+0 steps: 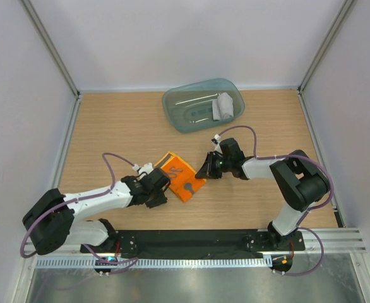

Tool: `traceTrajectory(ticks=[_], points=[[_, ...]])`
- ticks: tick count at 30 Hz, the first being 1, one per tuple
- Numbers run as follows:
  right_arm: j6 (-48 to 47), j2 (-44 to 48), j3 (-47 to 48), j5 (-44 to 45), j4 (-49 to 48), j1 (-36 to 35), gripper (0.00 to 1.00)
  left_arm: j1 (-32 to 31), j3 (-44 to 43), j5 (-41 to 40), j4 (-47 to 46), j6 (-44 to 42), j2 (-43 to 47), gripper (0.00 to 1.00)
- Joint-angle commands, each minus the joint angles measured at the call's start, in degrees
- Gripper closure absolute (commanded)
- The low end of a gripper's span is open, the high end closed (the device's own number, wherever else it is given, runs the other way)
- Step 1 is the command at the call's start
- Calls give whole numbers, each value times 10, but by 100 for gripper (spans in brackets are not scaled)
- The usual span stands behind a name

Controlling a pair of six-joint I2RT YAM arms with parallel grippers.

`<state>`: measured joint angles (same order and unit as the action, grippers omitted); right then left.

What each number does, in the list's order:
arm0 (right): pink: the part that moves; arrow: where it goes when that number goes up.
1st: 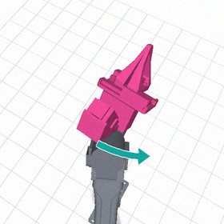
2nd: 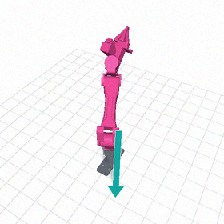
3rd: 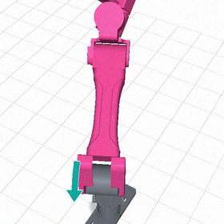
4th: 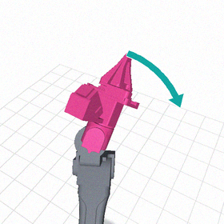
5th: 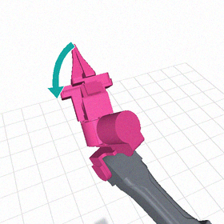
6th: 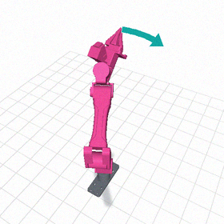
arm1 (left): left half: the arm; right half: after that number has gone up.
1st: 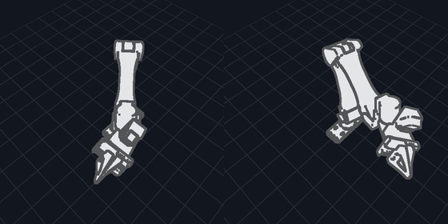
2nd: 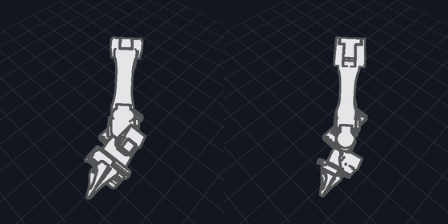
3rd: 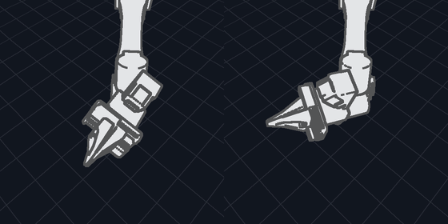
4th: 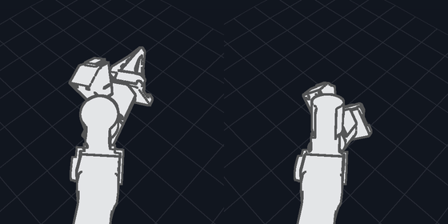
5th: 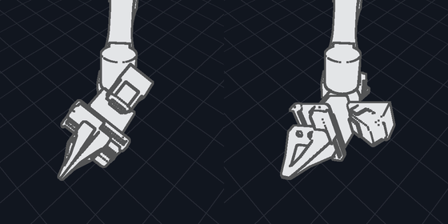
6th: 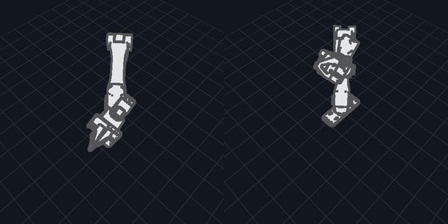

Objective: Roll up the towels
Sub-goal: Roll the towel

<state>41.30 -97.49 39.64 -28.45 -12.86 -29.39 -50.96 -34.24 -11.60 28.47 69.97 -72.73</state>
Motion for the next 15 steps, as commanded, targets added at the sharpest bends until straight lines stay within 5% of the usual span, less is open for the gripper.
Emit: traceTrajectory(ticks=[1,8,15], points=[[-12,5,-1,37,8,4,99,1,-16,-54,57,-14,35,72],[-16,20,9,40,28,-4,99,-43,-93,-133,81,-127,74,73],[-17,30,20,46,44,-8,99,-135,-185,-164,46,-259,-5,73]])
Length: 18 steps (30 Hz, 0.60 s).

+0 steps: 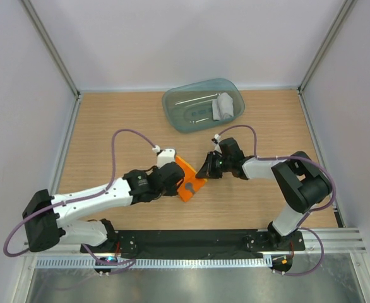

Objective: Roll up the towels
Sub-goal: Roll the towel

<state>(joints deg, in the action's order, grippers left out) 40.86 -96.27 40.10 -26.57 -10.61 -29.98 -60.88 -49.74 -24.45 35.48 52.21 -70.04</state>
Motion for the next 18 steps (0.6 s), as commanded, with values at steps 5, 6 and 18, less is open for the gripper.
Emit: traceTrajectory(ticks=[5,6,18], points=[[-15,19,21,31,31,-6,99,-68,-73,-11,-94,-152,-119,71],[-15,20,21,32,31,-7,99,-69,-76,-10,-103,-156,-133,70],[-27,21,31,38,55,-7,99,-68,-58,-40,-141,-175,-255,55]])
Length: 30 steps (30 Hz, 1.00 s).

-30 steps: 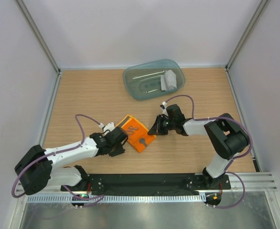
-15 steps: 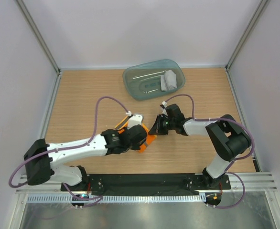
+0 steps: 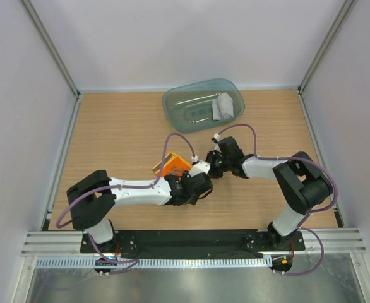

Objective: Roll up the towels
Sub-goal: Roll the towel

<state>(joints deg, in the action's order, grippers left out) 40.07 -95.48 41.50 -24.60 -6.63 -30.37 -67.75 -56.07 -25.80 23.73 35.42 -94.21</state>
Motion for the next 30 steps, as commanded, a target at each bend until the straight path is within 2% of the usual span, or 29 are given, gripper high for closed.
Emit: traceTrajectory(ticks=[1,13,19,23,30], points=[[-18,13,17,17,15,-2,99,1,7,-25,-24,-5,-17,54],[-26,-32,82,28,47,-3,99,1,66,21,-33,40,-33,54],[-24,-83,149,27,62,-2,99,0,58,81,-16,58,-51,70],[-28,-97,181,30,86,-1,99,-1,40,76,8,74,-61,83],[-86,-31,235,99,205,22,96,-1,-18,89,44,82,-88,89]])
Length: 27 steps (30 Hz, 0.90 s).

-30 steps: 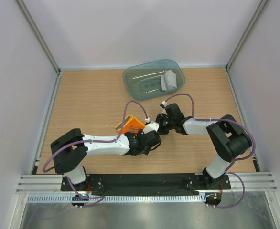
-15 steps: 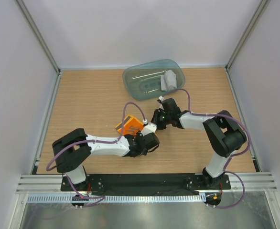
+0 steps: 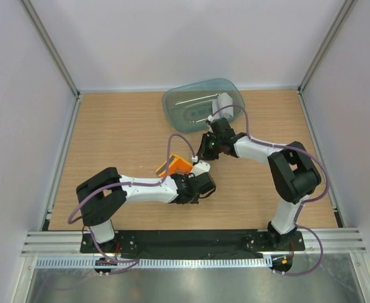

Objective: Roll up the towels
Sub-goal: Roll the towel

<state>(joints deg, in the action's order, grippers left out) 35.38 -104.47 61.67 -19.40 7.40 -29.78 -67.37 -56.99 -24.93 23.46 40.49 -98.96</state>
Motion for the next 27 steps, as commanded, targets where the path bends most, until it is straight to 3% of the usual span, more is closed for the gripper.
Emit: traceTrajectory(ticks=[1,6,9,16,21,27], points=[[-50,71,35,68,79,20,94,-5,-18,84,56,32,-47,91],[-52,142,20,102,152,81,84,-3,-53,120,58,45,-44,93],[-54,193,0,119,178,103,72,0,-67,146,55,50,-40,95],[-54,291,-37,134,226,104,55,22,-79,235,22,59,-30,98],[-44,340,-59,124,247,104,53,50,-63,331,-43,73,-17,100],[-29,385,-81,90,248,104,53,80,-22,389,-138,110,16,100]])
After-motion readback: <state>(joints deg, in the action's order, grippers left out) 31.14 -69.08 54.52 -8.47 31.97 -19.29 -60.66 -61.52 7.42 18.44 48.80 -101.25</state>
